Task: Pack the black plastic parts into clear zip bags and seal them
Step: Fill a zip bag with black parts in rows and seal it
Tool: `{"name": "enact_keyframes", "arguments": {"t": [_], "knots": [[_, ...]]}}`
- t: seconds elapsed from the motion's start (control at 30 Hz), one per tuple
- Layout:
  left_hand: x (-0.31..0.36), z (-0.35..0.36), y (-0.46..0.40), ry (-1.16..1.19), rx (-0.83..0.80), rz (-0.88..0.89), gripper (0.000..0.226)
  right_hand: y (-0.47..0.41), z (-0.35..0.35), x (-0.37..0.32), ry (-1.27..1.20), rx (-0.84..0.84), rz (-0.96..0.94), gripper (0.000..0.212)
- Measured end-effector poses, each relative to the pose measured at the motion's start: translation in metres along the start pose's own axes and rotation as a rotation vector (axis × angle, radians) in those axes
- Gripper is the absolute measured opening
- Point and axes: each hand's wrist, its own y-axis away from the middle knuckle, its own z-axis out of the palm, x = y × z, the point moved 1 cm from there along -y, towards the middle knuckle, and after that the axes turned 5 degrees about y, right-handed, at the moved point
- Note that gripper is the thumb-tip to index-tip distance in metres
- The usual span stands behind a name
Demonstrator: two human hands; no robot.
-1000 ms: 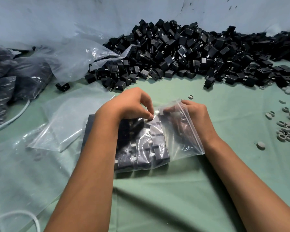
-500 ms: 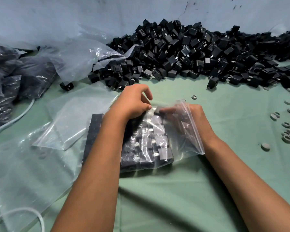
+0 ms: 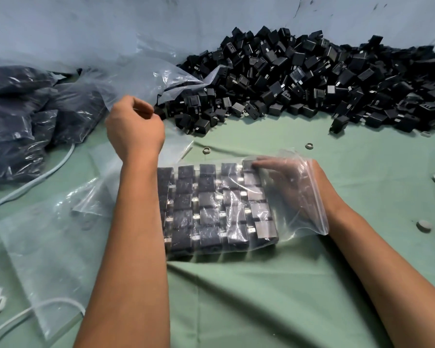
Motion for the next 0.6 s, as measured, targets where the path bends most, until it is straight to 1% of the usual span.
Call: {"name": "enact_keyframes", "arguments": {"t": [0.1, 0.17, 0.2, 0.23, 0.3, 0.33, 0.4, 0.47, 0.53, 0.6], "knots": [[-0.006, 0.0, 0.0, -0.013, -0.036, -0.069, 0.017, -0.001, -0.004, 0.007, 0.081, 0.062, -0.017, 0.036], [-0.007, 0.002, 0.0, -0.015, -0.135, -0.091, 0.015, -0.002, -0.001, 0.006, 0.082, -0.007, -0.07, 0.045], [-0.008, 0.003, 0.0, -0.004, -0.206, -0.097, 0.014, -0.001, 0.001, 0.005, 0.09, -0.03, -0.079, 0.044], [-0.008, 0.005, 0.002, 0.005, -0.29, -0.103, 0.015, -0.001, 0.002, 0.004, 0.08, -0.022, -0.051, 0.038], [-0.009, 0.009, 0.004, -0.021, -0.496, -0.126, 0.018, -0.001, 0.0, -0.001, -0.011, 0.08, 0.119, 0.024], [-0.01, 0.01, 0.006, -0.066, -0.608, -0.146, 0.016, 0.0, -0.001, -0.001, -0.044, 0.136, 0.204, 0.022], [-0.013, 0.009, 0.009, -0.155, -0.784, -0.19, 0.014, 0.0, -0.004, -0.004, 0.0, 0.204, 0.277, 0.014], [-0.014, 0.006, 0.009, -0.14, -0.85, -0.227, 0.021, -0.001, -0.005, -0.007, 0.036, 0.209, 0.325, 0.007], [-0.014, 0.004, 0.01, -0.1, -0.865, -0.242, 0.027, -0.002, -0.007, -0.009, 0.05, 0.218, 0.392, 0.008], [-0.012, 0.005, 0.012, -0.101, -0.886, -0.244, 0.027, -0.002, -0.009, -0.008, 0.099, 0.222, 0.409, 0.01]]}}
